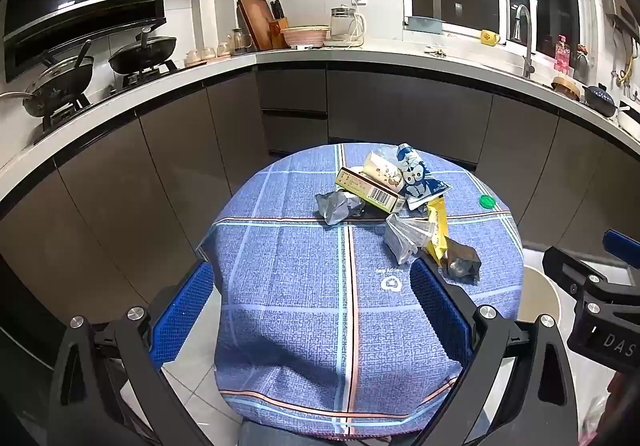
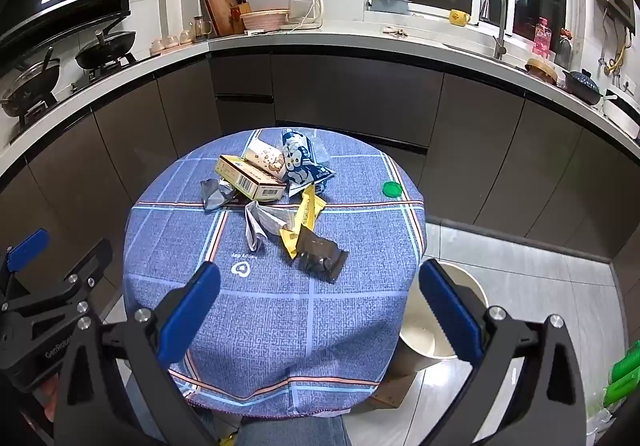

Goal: Collect trash

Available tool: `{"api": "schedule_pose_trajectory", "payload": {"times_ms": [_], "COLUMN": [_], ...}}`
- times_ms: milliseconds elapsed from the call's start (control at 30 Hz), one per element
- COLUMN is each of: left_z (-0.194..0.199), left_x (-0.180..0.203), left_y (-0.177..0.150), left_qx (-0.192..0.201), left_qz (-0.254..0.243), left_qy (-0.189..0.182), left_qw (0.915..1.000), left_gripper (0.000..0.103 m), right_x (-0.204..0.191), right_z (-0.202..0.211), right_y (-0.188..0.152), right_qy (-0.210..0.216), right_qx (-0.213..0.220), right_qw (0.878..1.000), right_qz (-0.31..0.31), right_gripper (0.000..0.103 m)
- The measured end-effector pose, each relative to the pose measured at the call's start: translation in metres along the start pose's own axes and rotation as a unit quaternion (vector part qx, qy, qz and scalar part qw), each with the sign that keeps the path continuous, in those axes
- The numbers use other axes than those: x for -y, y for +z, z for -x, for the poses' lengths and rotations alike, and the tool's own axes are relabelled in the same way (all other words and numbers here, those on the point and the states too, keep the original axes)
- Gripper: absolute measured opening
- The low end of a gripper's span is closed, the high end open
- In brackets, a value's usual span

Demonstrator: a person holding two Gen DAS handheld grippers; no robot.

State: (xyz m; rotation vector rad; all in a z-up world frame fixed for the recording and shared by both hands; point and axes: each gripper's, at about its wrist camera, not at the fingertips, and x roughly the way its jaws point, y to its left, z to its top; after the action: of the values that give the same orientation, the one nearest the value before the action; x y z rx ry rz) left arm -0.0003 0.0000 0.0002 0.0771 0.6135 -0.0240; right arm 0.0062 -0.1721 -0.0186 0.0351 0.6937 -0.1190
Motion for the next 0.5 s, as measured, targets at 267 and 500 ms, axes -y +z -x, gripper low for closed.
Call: {"api": "schedule_pose_trajectory", "payload": {"times_ms": [267, 500], "left_z": [-0.0001, -0.0003], "left_x": [0.0008, 0.0001], "left_y": [0.0004, 0.0], "left_qx": [-0.001, -0.001], "left_qz": [-0.001, 0.001], "left_qy": [0.001, -0.001], "left_qw": [1.0, 1.0], "left_gripper": [0.095, 0.095], "right_x": [0.0022, 0.002], "right_z": [0.0048, 0.0045], "right_y": [0.0012, 0.0007], "right_qy": [0.002, 0.003], "right_qx": [0.003, 0.005], "right_qw": [1.0, 1.0], "right_qz": [-0.002, -0.002], "right_gripper": [0.1, 0.1]}}
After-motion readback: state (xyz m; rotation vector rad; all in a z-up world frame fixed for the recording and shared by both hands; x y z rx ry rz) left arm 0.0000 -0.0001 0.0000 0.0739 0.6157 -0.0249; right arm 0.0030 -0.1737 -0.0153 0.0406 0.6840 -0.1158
